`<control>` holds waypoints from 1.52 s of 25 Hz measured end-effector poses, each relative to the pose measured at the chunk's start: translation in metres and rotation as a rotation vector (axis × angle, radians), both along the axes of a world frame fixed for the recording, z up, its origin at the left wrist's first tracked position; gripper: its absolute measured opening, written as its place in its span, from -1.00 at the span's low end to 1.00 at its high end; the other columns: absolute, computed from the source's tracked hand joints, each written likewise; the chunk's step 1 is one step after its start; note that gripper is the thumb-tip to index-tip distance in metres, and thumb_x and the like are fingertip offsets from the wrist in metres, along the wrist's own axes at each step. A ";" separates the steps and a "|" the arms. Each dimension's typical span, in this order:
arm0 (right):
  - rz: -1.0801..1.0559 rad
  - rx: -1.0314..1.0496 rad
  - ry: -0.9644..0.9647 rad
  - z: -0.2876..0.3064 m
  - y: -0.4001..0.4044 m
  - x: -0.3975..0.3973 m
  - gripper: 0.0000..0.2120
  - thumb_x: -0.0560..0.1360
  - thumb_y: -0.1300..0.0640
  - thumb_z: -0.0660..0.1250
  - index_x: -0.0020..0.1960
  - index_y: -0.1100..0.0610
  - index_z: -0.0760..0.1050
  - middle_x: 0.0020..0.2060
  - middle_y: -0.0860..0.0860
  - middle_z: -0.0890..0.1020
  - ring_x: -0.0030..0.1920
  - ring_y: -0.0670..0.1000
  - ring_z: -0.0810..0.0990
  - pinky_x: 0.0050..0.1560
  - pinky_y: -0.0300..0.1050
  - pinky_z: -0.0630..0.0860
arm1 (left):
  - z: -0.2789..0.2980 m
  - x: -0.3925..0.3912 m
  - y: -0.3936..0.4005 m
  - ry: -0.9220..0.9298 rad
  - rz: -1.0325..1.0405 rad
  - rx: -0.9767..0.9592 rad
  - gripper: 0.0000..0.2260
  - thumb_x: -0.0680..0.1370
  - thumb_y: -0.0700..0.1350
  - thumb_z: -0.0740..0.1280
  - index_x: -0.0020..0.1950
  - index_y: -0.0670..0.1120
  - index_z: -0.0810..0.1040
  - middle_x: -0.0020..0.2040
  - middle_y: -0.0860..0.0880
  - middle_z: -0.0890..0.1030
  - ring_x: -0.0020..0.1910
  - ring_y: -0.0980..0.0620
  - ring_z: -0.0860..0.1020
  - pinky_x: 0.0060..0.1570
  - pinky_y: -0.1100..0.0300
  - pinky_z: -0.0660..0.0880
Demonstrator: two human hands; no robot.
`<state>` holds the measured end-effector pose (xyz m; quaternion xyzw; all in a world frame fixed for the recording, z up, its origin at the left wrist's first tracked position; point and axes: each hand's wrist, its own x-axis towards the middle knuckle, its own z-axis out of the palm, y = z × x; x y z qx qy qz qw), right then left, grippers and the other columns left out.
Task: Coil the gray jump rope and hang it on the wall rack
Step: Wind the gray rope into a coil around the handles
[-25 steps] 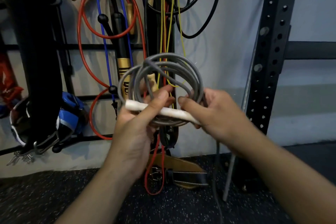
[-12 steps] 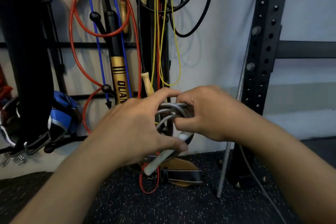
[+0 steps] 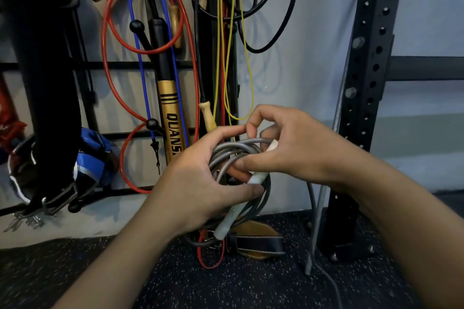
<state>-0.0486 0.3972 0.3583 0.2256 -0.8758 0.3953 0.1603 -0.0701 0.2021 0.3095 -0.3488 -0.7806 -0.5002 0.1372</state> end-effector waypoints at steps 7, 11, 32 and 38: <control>0.109 -0.303 -0.082 -0.005 0.001 -0.005 -0.51 0.42 -0.26 0.44 -0.08 0.19 0.57 -0.47 -0.04 0.45 -0.55 -0.15 0.31 -0.55 -0.35 0.25 | -0.009 0.000 -0.005 -0.034 -0.064 0.143 -0.57 0.36 -0.14 0.63 0.19 0.10 0.66 -0.01 0.06 0.78 -0.05 0.18 0.74 -0.08 0.43 0.57; -0.040 -0.352 -0.091 0.003 0.022 -0.008 -0.40 0.52 -0.42 0.21 -0.19 0.10 0.63 -0.54 -0.01 0.44 -0.56 -0.01 0.35 -0.52 -0.20 0.35 | -0.006 -0.001 -0.013 -0.136 -0.131 0.319 -0.61 0.34 -0.10 0.66 0.13 0.10 0.73 -0.02 0.01 0.79 -0.09 0.14 0.75 -0.13 0.39 0.61; -0.025 -1.097 -0.045 -0.049 -0.070 0.007 -0.69 0.50 -0.09 0.45 -0.23 0.13 0.58 -0.58 -0.01 0.47 -0.59 -0.10 0.40 -0.56 -0.31 0.35 | -0.014 0.006 0.028 -0.536 -0.147 1.155 -0.67 0.49 0.05 0.48 0.23 0.03 0.69 0.10 -0.10 0.68 0.05 -0.07 0.71 -0.05 0.00 0.71; -0.016 -0.758 -0.063 -0.023 -0.024 -0.001 -0.71 0.48 -0.08 0.43 -0.31 0.06 0.52 -0.63 -0.08 0.37 -0.63 -0.12 0.27 -0.58 -0.27 0.25 | -0.011 -0.003 0.003 -0.508 -0.159 0.937 -0.52 0.28 0.00 0.60 0.19 0.00 0.69 0.07 -0.03 0.77 0.06 -0.04 0.71 0.18 -0.05 0.55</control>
